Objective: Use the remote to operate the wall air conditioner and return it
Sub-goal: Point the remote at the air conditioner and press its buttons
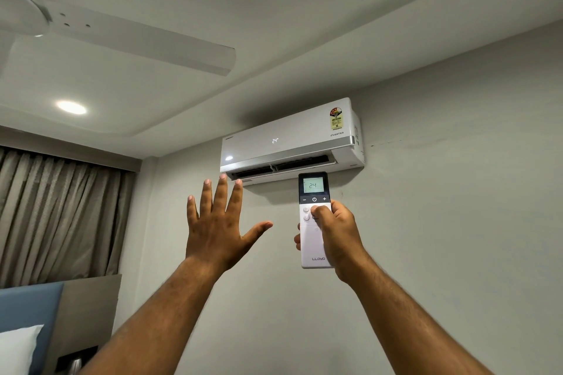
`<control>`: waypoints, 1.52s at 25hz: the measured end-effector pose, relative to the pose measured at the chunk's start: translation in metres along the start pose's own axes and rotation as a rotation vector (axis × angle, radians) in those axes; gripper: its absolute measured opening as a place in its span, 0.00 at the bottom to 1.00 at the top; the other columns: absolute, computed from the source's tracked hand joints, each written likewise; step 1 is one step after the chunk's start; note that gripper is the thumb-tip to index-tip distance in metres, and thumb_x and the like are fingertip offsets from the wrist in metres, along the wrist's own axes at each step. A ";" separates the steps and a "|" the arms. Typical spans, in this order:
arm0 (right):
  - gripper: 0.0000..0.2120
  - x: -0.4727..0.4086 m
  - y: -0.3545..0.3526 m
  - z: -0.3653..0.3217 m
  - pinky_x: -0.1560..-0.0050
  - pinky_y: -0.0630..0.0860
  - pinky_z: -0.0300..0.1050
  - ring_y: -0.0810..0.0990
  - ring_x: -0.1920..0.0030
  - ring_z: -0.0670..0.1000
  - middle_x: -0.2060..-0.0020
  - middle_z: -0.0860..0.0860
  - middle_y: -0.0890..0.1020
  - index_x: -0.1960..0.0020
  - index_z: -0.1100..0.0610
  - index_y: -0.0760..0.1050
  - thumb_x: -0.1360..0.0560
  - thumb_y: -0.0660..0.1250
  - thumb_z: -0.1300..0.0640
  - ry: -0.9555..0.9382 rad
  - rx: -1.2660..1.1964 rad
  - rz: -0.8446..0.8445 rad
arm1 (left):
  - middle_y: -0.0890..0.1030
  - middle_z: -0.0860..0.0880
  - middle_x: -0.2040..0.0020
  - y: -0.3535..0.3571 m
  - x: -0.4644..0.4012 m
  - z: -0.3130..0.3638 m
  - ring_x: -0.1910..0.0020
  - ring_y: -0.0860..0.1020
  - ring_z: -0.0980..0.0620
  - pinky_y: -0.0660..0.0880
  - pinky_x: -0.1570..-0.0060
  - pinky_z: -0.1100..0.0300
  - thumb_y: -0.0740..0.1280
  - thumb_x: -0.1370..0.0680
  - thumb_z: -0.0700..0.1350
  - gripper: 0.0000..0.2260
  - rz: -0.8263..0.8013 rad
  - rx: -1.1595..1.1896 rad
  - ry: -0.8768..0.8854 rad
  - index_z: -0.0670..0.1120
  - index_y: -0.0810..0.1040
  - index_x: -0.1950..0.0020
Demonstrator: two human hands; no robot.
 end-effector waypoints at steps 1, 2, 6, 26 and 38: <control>0.03 0.000 0.000 0.000 0.71 0.80 0.45 0.84 0.72 0.53 0.55 0.61 0.82 0.49 0.53 0.72 0.21 0.61 0.55 0.000 0.000 0.001 | 0.42 0.46 0.22 0.000 0.000 0.000 0.23 0.40 0.42 0.42 0.27 0.38 0.35 0.36 0.78 0.44 0.000 -0.005 0.001 0.54 0.36 0.26; 0.03 0.000 0.000 0.000 0.71 0.80 0.45 0.84 0.71 0.53 0.55 0.61 0.82 0.49 0.53 0.72 0.21 0.61 0.55 0.002 0.001 0.003 | 0.42 0.46 0.22 0.000 0.000 0.000 0.23 0.40 0.42 0.42 0.27 0.38 0.35 0.36 0.78 0.44 0.000 -0.008 0.002 0.53 0.36 0.26; 0.02 0.001 0.000 0.001 0.72 0.80 0.45 0.84 0.71 0.54 0.55 0.61 0.82 0.50 0.53 0.71 0.21 0.61 0.55 0.007 0.011 -0.004 | 0.42 0.45 0.22 -0.001 0.000 -0.001 0.23 0.40 0.42 0.42 0.27 0.37 0.35 0.36 0.78 0.45 -0.003 0.004 0.010 0.53 0.38 0.26; 0.02 0.002 -0.001 0.001 0.68 0.83 0.48 0.83 0.67 0.56 0.55 0.61 0.82 0.51 0.53 0.71 0.21 0.60 0.56 0.019 0.052 -0.011 | 0.42 0.46 0.22 -0.003 0.002 -0.001 0.23 0.42 0.41 0.44 0.27 0.38 0.38 0.34 0.77 0.45 -0.002 0.001 0.008 0.52 0.41 0.24; 0.03 0.003 -0.007 0.000 0.66 0.83 0.49 0.84 0.66 0.58 0.54 0.61 0.82 0.49 0.53 0.71 0.21 0.60 0.55 0.018 0.066 -0.009 | 0.40 0.46 0.23 -0.004 0.003 0.005 0.23 0.40 0.41 0.43 0.27 0.38 0.35 0.36 0.78 0.45 -0.018 -0.020 0.006 0.53 0.37 0.26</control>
Point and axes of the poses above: each hand's wrist, its own x-axis away from the middle knuckle, its own y-axis out of the palm, z = x × y, the point moved 1 cm from there along -x, towards the middle knuckle
